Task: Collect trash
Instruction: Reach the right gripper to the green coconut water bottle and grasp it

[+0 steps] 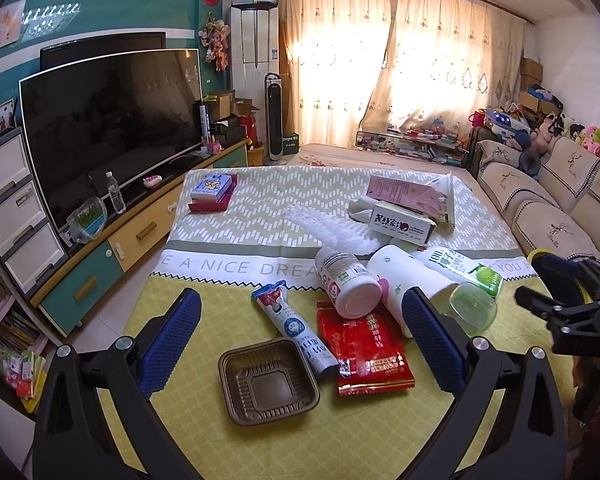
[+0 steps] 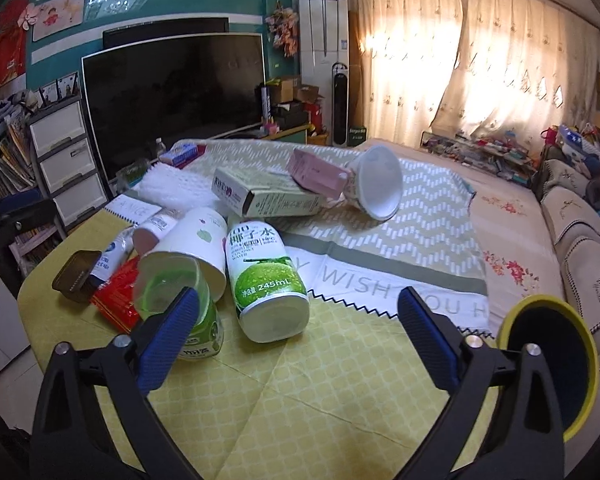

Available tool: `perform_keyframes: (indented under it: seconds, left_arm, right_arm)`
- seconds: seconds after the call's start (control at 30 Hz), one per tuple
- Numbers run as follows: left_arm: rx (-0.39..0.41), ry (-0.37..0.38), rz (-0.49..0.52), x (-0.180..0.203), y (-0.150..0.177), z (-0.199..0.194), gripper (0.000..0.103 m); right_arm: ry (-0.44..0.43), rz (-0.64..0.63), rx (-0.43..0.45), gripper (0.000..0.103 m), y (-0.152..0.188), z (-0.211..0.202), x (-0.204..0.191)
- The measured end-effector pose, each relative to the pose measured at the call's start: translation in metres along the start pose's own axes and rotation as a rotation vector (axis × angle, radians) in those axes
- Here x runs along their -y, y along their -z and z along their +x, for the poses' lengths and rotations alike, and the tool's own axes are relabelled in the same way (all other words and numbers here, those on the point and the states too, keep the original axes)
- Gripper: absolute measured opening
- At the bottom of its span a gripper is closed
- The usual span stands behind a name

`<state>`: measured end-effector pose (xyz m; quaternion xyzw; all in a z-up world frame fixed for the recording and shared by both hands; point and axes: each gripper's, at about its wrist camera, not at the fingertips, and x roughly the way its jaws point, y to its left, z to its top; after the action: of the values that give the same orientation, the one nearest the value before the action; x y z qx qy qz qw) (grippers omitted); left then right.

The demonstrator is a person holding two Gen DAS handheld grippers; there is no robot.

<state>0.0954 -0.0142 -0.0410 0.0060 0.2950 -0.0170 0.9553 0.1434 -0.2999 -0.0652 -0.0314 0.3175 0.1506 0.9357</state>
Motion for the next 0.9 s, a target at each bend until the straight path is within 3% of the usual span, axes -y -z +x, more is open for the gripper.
perform_keyframes:
  seconds: [0.07,0.57,0.83,0.9]
  left_arm:
    - [-0.003,0.002,-0.002,-0.002,0.0,0.006,0.099]
    - [-0.044,0.022,-0.008,-0.001,0.002,0.032,0.099]
    - [-0.045,0.034,-0.005,0.001,0.002,0.032,0.099]
    - [-0.044,0.035,-0.003,0.002,0.003,0.031,0.099]
  right_arm:
    - [-0.01,0.004,-0.031,0.082,0.0,0.011,0.003]
    - [-0.107,-0.009,-0.149,0.075,-0.001,0.061,0.002]
    - [-0.166,-0.009,-0.189,0.054,-0.001,0.071,0.0]
    - [-0.171,-0.016,-0.184,0.053,-0.001,0.069,-0.001]
